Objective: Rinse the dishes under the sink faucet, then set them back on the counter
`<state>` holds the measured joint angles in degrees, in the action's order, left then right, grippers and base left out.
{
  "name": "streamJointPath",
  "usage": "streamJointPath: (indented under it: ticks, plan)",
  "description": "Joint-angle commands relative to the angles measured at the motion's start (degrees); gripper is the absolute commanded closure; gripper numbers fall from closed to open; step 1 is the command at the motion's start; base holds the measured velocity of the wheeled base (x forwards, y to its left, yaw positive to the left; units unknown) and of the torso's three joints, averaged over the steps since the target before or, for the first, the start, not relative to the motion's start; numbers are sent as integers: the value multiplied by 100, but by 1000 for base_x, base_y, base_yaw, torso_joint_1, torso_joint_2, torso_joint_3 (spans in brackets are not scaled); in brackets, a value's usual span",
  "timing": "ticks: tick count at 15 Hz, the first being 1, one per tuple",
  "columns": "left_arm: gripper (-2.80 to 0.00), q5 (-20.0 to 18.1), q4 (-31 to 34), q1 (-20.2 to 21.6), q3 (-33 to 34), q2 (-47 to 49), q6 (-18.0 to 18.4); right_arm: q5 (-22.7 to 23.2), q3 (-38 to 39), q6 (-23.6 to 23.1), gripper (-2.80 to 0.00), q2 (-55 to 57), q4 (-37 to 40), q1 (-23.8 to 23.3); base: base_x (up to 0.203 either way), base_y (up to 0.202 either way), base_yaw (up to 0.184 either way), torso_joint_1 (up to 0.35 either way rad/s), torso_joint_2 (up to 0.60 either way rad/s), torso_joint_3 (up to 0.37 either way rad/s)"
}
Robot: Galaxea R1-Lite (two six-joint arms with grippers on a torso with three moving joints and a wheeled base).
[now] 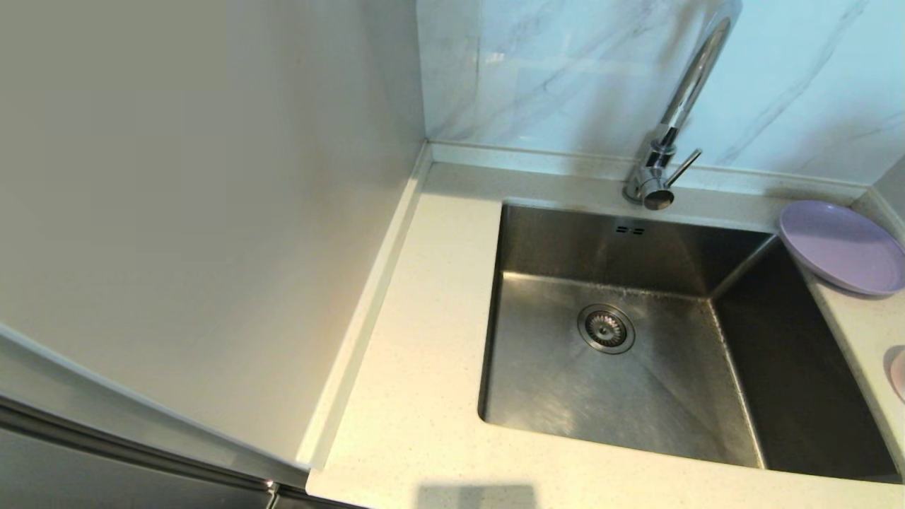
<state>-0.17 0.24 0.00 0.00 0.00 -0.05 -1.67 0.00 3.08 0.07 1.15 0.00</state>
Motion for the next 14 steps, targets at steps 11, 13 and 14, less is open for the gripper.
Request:
streamJointPath:
  ticks: [11, 13, 14]
  plan:
    - [0, -1, 2, 0, 0, 0, -4, 0, 50, 26, 0, 10, 0, 0, 0, 0, 0, 0, 0, 0]
    - [0, -1, 2, 0, 0, 0, -4, 0, 53, 26, 0, 10, -1, 0, 0, 0, 0, 0, 0, 0]
    - [0, -1, 2, 0, 0, 0, -4, 0, 44, 26, 0, 10, 0, 0, 0, 0, 0, 0, 0, 0]
